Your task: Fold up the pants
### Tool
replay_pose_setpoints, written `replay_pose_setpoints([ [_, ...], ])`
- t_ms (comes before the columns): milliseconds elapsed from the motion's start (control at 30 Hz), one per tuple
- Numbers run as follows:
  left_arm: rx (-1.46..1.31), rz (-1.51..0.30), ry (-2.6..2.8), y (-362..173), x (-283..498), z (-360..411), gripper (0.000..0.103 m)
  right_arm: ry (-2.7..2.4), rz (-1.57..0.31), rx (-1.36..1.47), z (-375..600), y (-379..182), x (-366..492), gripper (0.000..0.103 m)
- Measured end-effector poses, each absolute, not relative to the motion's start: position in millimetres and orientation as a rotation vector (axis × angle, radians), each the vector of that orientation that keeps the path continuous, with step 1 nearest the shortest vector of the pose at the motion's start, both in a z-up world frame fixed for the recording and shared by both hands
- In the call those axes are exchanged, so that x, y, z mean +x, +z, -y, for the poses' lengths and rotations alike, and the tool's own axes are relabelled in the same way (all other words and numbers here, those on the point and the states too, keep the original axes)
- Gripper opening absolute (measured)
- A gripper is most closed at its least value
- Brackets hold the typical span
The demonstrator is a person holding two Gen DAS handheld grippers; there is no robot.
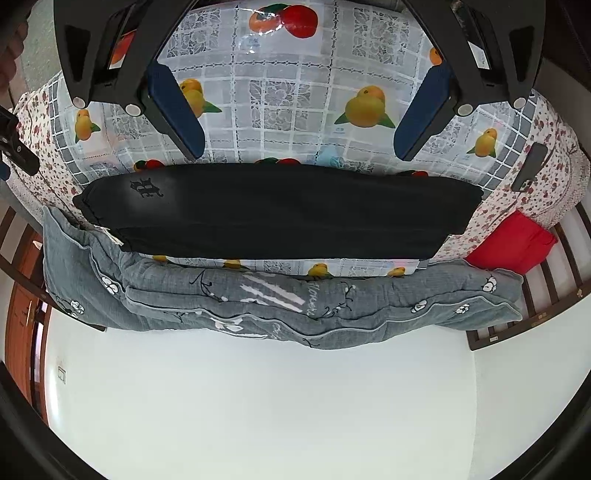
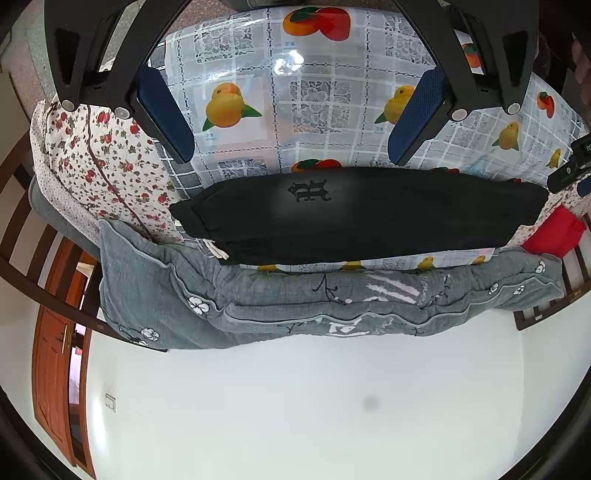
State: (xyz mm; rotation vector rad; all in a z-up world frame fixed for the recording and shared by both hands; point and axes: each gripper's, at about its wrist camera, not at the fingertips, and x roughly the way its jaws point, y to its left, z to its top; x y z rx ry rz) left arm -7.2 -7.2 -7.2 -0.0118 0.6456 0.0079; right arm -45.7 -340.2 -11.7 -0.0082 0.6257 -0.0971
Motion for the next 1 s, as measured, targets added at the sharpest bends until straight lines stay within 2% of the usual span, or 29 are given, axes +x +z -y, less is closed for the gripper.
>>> replay_pose_setpoints([
  [1000,-0.038,-0.631,0.004,-3,-18,-1,0.103,-0.091,-0.612,0.001,336,-3,-55,0.103],
])
